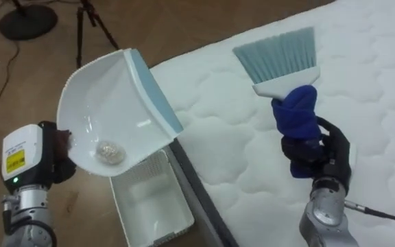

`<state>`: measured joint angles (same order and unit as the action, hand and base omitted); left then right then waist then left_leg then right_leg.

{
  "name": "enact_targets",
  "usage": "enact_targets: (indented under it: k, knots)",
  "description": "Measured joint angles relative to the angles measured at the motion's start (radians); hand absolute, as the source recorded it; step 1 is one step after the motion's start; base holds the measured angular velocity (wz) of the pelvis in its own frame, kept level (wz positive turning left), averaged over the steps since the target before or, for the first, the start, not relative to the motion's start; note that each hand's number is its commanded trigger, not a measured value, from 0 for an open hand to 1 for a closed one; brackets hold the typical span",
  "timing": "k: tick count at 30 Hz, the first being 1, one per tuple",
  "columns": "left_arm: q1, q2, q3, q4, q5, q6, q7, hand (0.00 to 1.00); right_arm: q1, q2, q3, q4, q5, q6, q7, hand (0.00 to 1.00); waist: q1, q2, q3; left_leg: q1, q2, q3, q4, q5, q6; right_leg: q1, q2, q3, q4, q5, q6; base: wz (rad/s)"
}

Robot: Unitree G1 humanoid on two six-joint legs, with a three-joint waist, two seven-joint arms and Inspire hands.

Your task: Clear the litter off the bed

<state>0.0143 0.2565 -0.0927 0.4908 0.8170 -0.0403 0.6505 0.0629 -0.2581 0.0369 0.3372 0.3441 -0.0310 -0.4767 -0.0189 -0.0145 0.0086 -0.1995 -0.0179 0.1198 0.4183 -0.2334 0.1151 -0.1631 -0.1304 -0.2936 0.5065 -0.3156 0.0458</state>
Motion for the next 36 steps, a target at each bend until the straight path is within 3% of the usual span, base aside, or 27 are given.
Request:
enact_targets:
  k: [1,2,3,4,5,7,12,18,23,28,32,35,36]
  knots:
    - [0.0,0.01,0.0,0.0,0.0,0.0,0.0,1.0,0.008,0.0,0.0,0.0,-0.001,0.0,-0.002,0.0,-0.013,-0.007,-0.0028,0.003,-0.014,-0.044,0.0,0.005,0.0,-0.019,0.034,0.051,-0.03,0.035,0.005,1.01]
    - [0.0,0.019,-0.001,0.0,-0.002,0.0,0.0,1.0,0.008,0.0,-0.001,0.0,-0.001,0.0,-0.007,0.0,-0.024,-0.014,-0.0043,0.009,-0.025,-0.071,0.0,0.006,0.001,-0.037,0.057,0.083,-0.062,0.073,-0.007,0.88]
    - [0.0,0.022,-0.001,0.0,-0.002,0.0,0.0,1.0,0.006,0.0,-0.001,0.0,-0.001,0.0,-0.007,0.0,-0.024,-0.016,-0.0038,0.012,-0.029,-0.076,0.0,0.006,0.001,-0.042,0.062,0.094,-0.07,0.083,-0.009,0.79]
    - [0.0,0.034,-0.002,0.0,-0.004,-0.001,0.0,1.0,0.003,-0.001,-0.001,0.0,-0.001,0.0,-0.006,0.0,-0.026,-0.026,-0.0026,0.021,-0.051,-0.102,0.0,0.004,0.002,-0.05,0.074,0.131,-0.115,0.168,-0.018,0.66]
    - [0.0,0.03,-0.004,0.001,-0.008,-0.002,0.0,1.0,0.003,-0.007,-0.001,0.001,0.0,0.0,-0.002,0.0,-0.026,-0.022,-0.0027,0.024,-0.06,-0.124,0.0,0.001,0.003,-0.037,0.08,0.138,-0.131,0.19,-0.05,0.67]
    - [-0.002,0.03,-0.004,0.0,-0.021,-0.01,-0.001,1.0,-0.001,-0.009,-0.001,0.001,0.001,-0.001,0.008,0.0,-0.011,-0.004,0.0071,0.017,-0.06,-0.146,0.0,0.0,0.0,-0.018,0.086,0.133,-0.154,0.196,-0.051,0.38]
    - [0.001,0.03,-0.004,0.001,-0.021,-0.008,-0.009,1.0,-0.001,-0.008,0.001,0.013,0.001,-0.001,0.037,0.0,0.007,0.002,0.009,0.004,-0.064,-0.179,-0.007,-0.002,-0.002,-0.013,0.084,0.111,-0.165,0.187,-0.044,0.28]
    - [0.011,0.032,-0.001,0.002,-0.019,-0.008,-0.032,1.0,0.001,-0.009,0.001,0.013,-0.025,-0.001,0.043,0.0,0.04,-0.017,0.013,0.001,-0.065,-0.176,0.0,-0.011,0.001,-0.017,0.081,0.105,-0.145,0.162,-0.04,0.07]
    - [0.024,0.032,0.007,0.009,-0.018,0.015,-0.031,1.0,0.0,-0.027,0.0,0.017,-0.078,-0.002,0.039,0.0,0.055,-0.021,0.0127,-0.061,-0.065,-0.194,0.153,-0.091,-0.005,-0.062,0.087,0.099,-0.02,0.078,-0.044,0.14]
    - [0.023,0.034,0.01,0.073,-0.024,0.022,-0.025,1.0,-0.015,-0.04,0.018,0.141,-0.074,-0.023,0.04,0.0,0.051,-0.019,0.0141,-0.089,-0.076,-0.217,0.182,-0.099,-0.007,-0.07,0.071,0.077,0.002,0.067,-0.04,0.2]
    - [0.009,0.053,0.008,0.11,-0.041,0.02,-0.022,1.0,-0.016,-0.041,0.022,0.202,-0.076,-0.024,0.036,0.0,0.045,-0.019,0.0142,-0.13,-0.093,-0.241,0.191,-0.089,-0.003,-0.107,0.054,0.055,0.018,0.067,-0.039,0.22]
    - [-0.091,0.101,-0.012,0.222,-0.041,0.018,-0.01,1.0,-0.047,-0.042,0.022,0.221,-0.089,-0.035,0.013,0.0,0.037,0.0,0.0262,-0.215,-0.102,-0.262,0.224,-0.081,-0.003,-0.179,0.042,0.035,0.037,0.067,-0.039,0.22]
    - [-0.098,0.11,-0.017,0.238,-0.042,0.018,-0.006,1.0,-0.057,-0.042,0.023,0.235,-0.099,-0.043,0.014,0.0,0.031,0.003,0.0283,-0.222,-0.104,-0.262,0.225,-0.08,-0.003,-0.186,0.041,0.034,0.04,0.067,-0.039,0.05]
